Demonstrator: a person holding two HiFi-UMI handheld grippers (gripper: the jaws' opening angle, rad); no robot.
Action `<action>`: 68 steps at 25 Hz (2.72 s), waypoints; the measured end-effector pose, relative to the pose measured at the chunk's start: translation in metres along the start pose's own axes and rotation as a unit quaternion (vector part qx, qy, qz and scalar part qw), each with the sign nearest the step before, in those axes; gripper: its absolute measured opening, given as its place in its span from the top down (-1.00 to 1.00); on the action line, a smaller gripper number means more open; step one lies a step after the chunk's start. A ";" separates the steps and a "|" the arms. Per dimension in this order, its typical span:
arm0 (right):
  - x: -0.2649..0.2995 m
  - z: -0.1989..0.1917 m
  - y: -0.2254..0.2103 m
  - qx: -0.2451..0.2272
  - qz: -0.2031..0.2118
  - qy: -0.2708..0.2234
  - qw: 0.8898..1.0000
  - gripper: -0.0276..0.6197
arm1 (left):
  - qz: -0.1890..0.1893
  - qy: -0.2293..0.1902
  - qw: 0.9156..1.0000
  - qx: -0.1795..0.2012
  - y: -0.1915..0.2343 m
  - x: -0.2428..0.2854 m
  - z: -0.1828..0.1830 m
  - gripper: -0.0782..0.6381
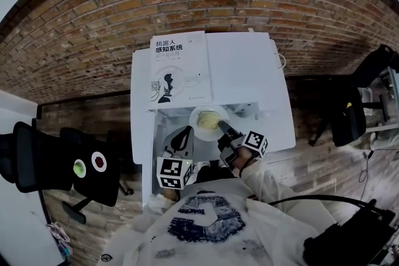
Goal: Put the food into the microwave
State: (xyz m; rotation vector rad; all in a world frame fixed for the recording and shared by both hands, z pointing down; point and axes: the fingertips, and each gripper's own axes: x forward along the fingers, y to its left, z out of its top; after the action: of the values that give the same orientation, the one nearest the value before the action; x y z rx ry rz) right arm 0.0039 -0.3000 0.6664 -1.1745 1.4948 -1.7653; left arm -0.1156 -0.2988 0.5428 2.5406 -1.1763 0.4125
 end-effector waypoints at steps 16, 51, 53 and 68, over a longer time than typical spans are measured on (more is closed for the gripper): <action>0.040 0.016 -0.026 0.001 -0.025 0.006 1.000 0.81 | 0.005 0.015 1.000 0.001 0.005 0.003 -0.008 0.74; 0.070 0.032 -0.037 0.016 -0.098 -0.030 0.995 0.80 | -0.004 0.047 0.999 -0.013 0.004 0.023 -0.026 0.74; 0.069 0.033 -0.038 0.015 -0.101 -0.031 0.994 0.80 | -0.005 0.061 0.998 -0.022 0.004 0.027 -0.036 0.74; 0.062 0.037 -0.034 -0.001 -0.103 -0.030 0.994 0.63 | -0.034 0.119 0.989 -0.077 -0.015 0.053 -0.081 0.74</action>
State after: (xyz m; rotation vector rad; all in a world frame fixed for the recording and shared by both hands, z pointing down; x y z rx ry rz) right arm 0.0109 -0.3618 0.7163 -1.4141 1.3816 -1.8442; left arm -0.0816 -0.2940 0.6346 2.3182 -0.9903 0.5665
